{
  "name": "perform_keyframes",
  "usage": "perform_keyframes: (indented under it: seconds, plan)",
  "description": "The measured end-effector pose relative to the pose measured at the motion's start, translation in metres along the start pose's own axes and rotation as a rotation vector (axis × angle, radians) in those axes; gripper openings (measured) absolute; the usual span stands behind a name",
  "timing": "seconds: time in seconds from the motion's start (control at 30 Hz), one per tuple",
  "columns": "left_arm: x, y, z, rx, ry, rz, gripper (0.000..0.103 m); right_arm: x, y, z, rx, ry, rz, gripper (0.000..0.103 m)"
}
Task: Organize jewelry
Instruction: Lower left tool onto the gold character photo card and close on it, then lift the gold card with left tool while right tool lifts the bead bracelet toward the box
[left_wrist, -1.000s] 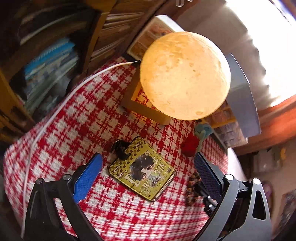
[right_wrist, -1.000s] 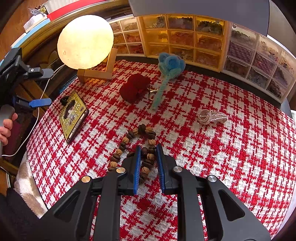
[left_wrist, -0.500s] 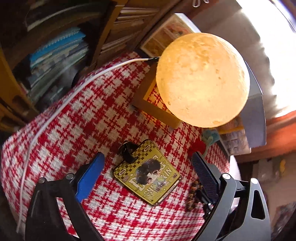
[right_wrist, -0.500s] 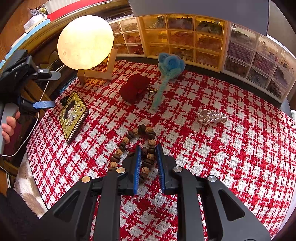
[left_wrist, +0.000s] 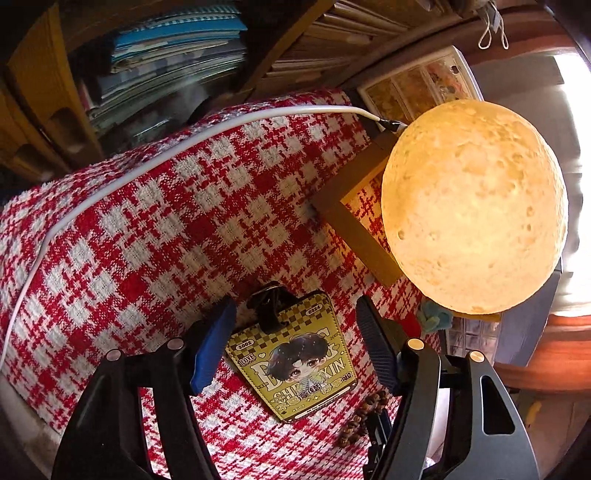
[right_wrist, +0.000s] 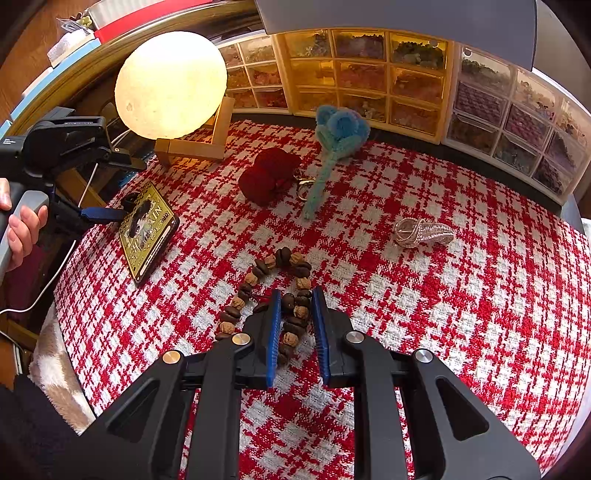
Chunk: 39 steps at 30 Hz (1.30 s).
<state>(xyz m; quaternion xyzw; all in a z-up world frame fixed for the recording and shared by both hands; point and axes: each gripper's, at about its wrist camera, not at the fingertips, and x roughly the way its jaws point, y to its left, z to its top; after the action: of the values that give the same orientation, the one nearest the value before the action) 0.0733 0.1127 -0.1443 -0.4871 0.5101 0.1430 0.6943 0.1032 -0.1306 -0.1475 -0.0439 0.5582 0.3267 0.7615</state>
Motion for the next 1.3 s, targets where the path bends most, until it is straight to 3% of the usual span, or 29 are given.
perform_keyframes:
  seconds: [0.3,0.37,0.57,0.77,0.9,1.3]
  plan:
    - [-0.005,0.016,0.003,-0.051,-0.007,0.044,0.030,-0.001,0.000,0.000,-0.002,0.004,-0.004,0.018]
    - [-0.005,0.020,0.002,-0.054,-0.006,0.041,0.017,-0.001,0.001,-0.001,-0.005,0.004,-0.010,0.018]
    - [-0.004,0.015,0.003,-0.016,-0.011,0.035,0.015,0.001,0.007,0.000,-0.031,0.004,-0.037,0.018]
    - [-0.002,0.009,0.002,0.010,-0.012,0.019,0.014,0.000,0.001,0.001,0.010,-0.001,-0.010,0.016]
    - [-0.008,0.001,-0.003,0.064,-0.038,0.039,0.014,0.000,0.000,0.001,-0.011,-0.002,-0.003,0.016]
    - [-0.035,-0.021,-0.023,0.165,-0.068,0.005,0.013,-0.010,0.002,0.005,-0.021,-0.017,-0.012,0.015]
